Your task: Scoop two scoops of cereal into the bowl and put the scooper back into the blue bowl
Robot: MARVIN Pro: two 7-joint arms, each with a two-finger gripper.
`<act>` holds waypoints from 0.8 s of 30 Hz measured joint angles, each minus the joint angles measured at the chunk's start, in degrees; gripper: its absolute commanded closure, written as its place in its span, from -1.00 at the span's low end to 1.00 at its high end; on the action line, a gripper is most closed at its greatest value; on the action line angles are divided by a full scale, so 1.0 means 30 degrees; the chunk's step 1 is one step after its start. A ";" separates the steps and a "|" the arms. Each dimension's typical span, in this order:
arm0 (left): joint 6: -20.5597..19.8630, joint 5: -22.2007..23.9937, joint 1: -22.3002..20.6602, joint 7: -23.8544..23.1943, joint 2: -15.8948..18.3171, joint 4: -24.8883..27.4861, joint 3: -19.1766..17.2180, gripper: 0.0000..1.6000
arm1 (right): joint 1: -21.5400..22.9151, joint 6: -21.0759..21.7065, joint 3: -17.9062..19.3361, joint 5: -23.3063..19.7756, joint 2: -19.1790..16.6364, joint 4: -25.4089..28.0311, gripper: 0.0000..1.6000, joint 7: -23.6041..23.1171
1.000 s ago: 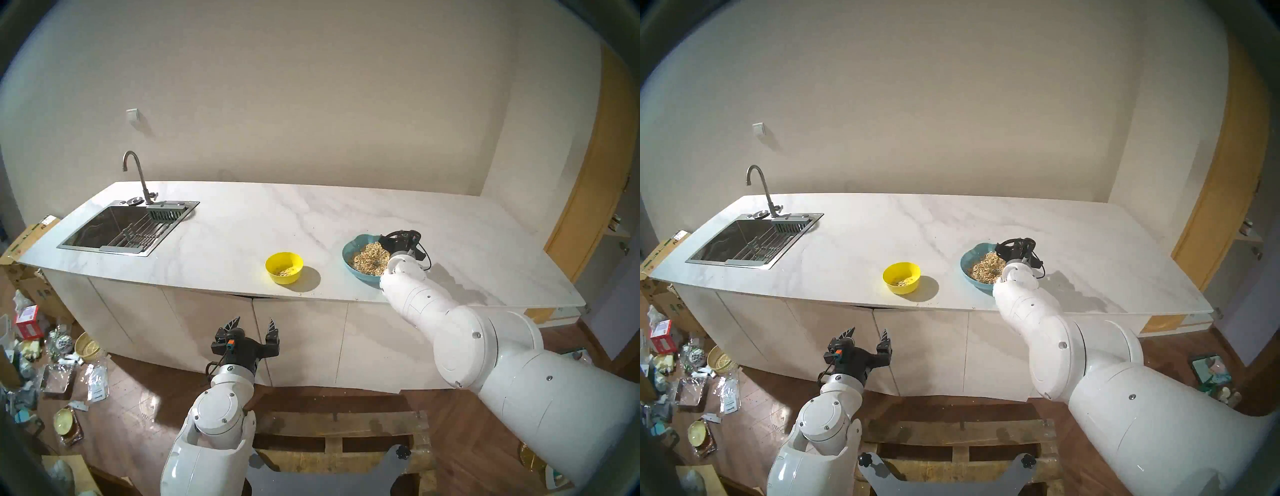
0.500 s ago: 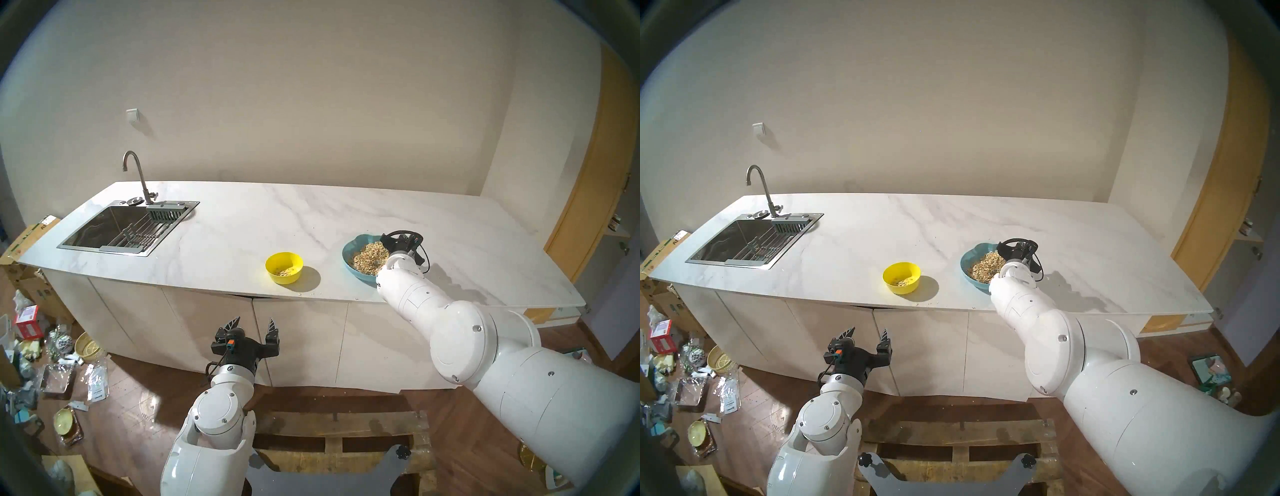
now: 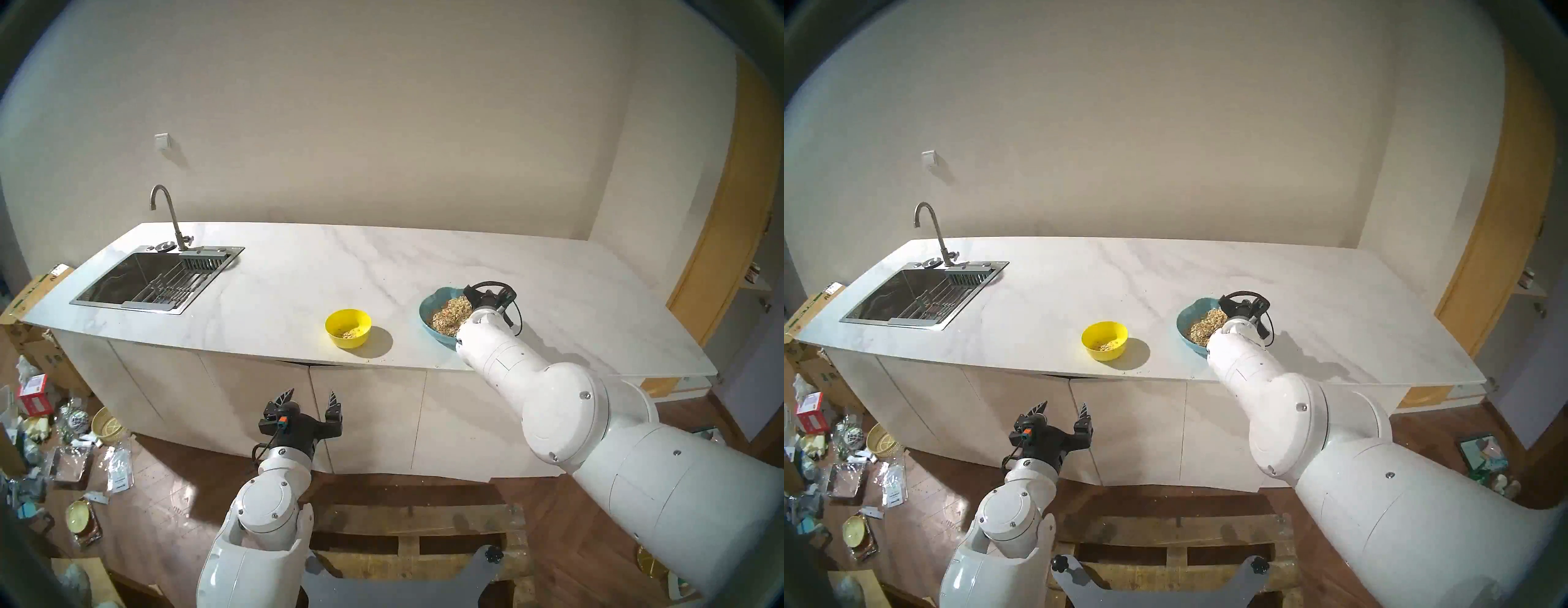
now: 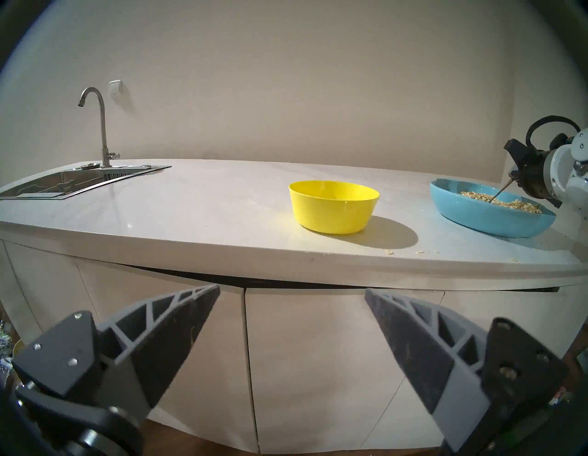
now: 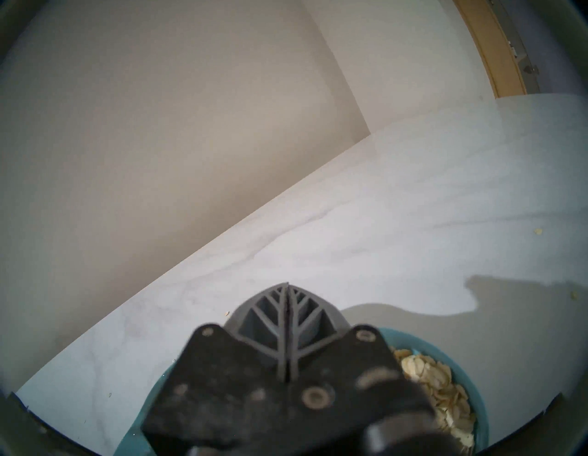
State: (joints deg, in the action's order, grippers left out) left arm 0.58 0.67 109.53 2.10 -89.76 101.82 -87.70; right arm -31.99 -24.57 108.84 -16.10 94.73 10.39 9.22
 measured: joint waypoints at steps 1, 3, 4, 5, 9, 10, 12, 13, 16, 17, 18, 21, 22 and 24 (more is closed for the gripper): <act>0.0000 0.0000 0.0000 0.0000 0.0000 0.0000 0.0000 -1.00 | -0.0002 0.0011 0.0079 -0.0081 0.0012 0.0028 1.00 -0.0067; 0.0000 0.0000 0.0000 0.0000 0.0000 0.0000 0.0000 -1.00 | -0.0018 0.0015 0.0271 -0.0271 0.0042 0.0112 1.00 -0.0335; 0.0000 0.0000 0.0000 0.0000 0.0000 0.0000 0.0000 -1.00 | -0.0023 0.0013 0.0381 -0.0349 0.0054 0.0138 1.00 -0.0498; 0.0000 0.0000 0.0000 0.0000 0.0000 0.0000 0.0000 -1.00 | -0.0062 -0.0019 0.0486 -0.0466 0.0086 0.0230 1.00 -0.0669; 0.0000 0.0000 -0.0001 0.0000 0.0000 0.0000 0.0000 -1.00 | -0.0219 -0.0208 0.1082 -0.0929 0.0236 0.0563 1.00 -0.1837; 0.0000 0.0000 -0.0001 0.0000 0.0000 0.0000 0.0000 -1.00 | -0.0242 -0.0231 0.1115 -0.0976 0.0255 0.0612 1.00 -0.1940; 0.0000 0.0000 -0.0001 0.0000 0.0000 -0.0001 0.0000 -1.00 | -0.0321 -0.0272 0.1297 -0.1184 0.0361 0.0821 1.00 -0.2284; 0.0000 0.0000 -0.0001 0.0000 0.0000 -0.0001 0.0000 -1.00 | -0.0348 -0.0278 0.1360 -0.1255 0.0403 0.0902 1.00 -0.2386; 0.0000 0.0000 -0.0001 0.0001 0.0000 -0.0001 0.0000 -1.00 | -0.0430 -0.0262 0.1680 -0.1527 0.0535 0.1163 1.00 -0.2629; 0.0000 0.0000 -0.0001 0.0001 0.0000 -0.0001 0.0000 -1.00 | -0.0458 -0.0246 0.1797 -0.1621 0.0582 0.1250 1.00 -0.2696; 0.0000 0.0000 -0.0001 0.0001 0.0000 -0.0001 0.0000 -1.00 | -0.0488 -0.0223 0.1885 -0.1725 0.0627 0.1342 1.00 -0.2767; 0.0000 0.0000 -0.0001 0.0002 0.0000 -0.0001 0.0000 -1.00 | -0.0550 -0.0064 0.2371 -0.2113 0.0739 0.1588 1.00 -0.2949; 0.0000 0.0000 -0.0001 0.0002 0.0000 -0.0001 0.0000 -1.00 | -0.0559 -0.0027 0.2476 -0.2171 0.0758 0.1632 1.00 -0.2984; 0.0000 0.0000 0.0000 0.0002 0.0000 0.0000 0.0000 -1.00 | -0.0649 0.0240 0.2758 -0.2460 0.0832 0.1898 1.00 -0.3137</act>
State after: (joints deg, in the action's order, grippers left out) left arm 0.58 0.67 109.53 2.11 -89.76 101.82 -87.70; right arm -33.93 -23.85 117.11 -23.49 97.23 16.08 -0.19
